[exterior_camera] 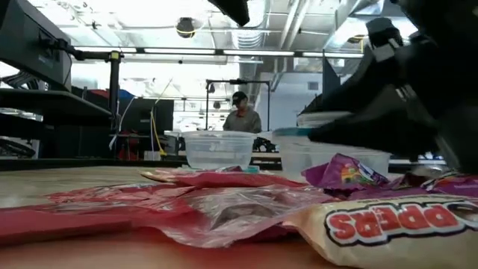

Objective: Sort candy
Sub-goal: Open the rectangular transparent bin

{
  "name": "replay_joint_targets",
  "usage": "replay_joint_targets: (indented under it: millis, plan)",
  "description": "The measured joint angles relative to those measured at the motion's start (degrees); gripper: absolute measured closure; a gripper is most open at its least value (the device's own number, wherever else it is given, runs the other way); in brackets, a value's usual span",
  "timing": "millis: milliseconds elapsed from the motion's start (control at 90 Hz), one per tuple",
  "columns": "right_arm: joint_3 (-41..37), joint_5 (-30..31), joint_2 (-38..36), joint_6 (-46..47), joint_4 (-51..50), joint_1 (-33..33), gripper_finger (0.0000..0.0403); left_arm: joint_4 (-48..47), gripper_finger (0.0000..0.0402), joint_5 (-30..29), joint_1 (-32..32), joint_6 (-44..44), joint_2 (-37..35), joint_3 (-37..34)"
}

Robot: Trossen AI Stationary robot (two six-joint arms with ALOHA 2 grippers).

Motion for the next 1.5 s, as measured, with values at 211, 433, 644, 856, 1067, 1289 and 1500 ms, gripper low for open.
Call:
replay_joint_targets:
  millis: [211, 433, 644, 856, 1067, 1289, 1500]
  plan:
    - [2.9, -0.1, -2.4, 0.3, -6.0, 0.1, 0.0391, -2.1, 0.0402, 0.1, -0.3, -1.1, 0.0, 0.0]
    - [4.7, -0.1, -10.9, 0.5, -10.5, -0.7, 0.0397, -2.3, 0.0402, 0.2, -0.4, -0.4, 0.0, 0.0]
    - [4.7, 5.8, -23.6, -3.0, -16.6, 0.1, 0.04, -3.0, 0.0402, -1.7, -0.4, 1.0, 0.0, 0.0]
    - [4.8, 14.1, -41.2, 0.1, -33.2, 3.9, 0.0401, -5.1, 0.0402, -6.8, -0.4, 1.4, 0.0, 0.0]
    - [4.8, 5.6, -55.4, 28.1, -50.2, 6.5, 0.0402, -5.0, 0.0402, -8.3, -0.2, 1.5, 0.0, 0.0]
    - [2.3, -10.1, -62.0, 62.9, -67.1, 9.1, 0.0402, -4.9, 0.0402, -8.3, -0.3, -0.5, 0.0, 0.0]
    - [-6.2, -17.5, -62.5, 82.8, -67.8, 12.2, 0.0403, -4.6, 0.0402, -8.3, -0.3, -0.5, 0.0, 0.0]
